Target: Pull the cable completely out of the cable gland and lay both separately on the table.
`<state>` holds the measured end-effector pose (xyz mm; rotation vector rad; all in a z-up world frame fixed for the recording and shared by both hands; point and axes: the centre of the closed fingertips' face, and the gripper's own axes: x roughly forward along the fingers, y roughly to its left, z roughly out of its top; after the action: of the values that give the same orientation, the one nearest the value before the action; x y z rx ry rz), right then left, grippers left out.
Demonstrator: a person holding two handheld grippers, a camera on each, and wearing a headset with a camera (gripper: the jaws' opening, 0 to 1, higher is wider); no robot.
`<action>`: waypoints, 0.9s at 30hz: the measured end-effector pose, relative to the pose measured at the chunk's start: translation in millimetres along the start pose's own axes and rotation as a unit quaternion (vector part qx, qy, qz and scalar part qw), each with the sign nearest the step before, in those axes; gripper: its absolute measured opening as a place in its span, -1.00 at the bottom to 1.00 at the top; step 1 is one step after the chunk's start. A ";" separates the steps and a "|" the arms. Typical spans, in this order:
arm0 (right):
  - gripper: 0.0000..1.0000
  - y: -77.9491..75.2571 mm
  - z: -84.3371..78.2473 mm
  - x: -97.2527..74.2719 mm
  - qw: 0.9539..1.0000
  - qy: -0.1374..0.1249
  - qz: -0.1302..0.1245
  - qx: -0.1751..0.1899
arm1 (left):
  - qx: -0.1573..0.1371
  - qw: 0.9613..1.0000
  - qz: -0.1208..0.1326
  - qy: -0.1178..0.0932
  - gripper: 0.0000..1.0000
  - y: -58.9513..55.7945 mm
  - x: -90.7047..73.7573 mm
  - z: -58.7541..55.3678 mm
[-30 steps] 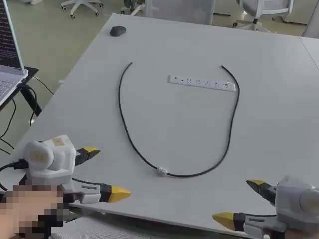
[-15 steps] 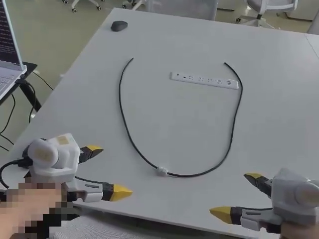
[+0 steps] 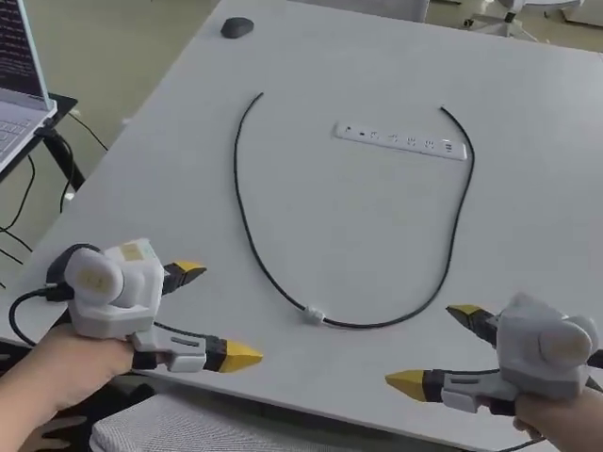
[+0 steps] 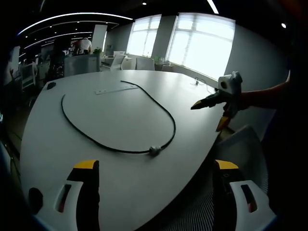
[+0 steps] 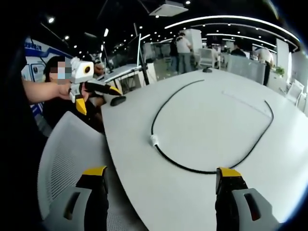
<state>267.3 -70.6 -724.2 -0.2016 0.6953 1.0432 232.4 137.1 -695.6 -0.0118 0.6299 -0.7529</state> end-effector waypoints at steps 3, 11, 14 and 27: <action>0.86 -1.8 3.8 9.9 1.000 0.009 0.005 -0.012 | -0.006 1.000 -0.001 -0.004 0.96 0.9 -0.1 0.7; 0.73 0.4 12.9 31.5 0.999 0.025 0.023 -0.026 | -0.004 1.000 -0.003 -0.001 0.96 7.4 -2.7 -2.3; 0.71 0.7 15.6 38.9 0.999 0.034 0.027 -0.032 | -0.006 1.000 -0.007 0.001 0.96 6.8 -2.8 -4.7; 0.51 -1.6 24.2 77.5 0.995 0.070 0.040 -0.059 | -0.077 0.995 -0.019 -0.059 0.96 18.9 -9.3 15.5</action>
<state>303.5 -4.1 -753.5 -0.3551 0.7739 1.1568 247.5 153.8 -682.3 -0.2087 0.5751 -0.7337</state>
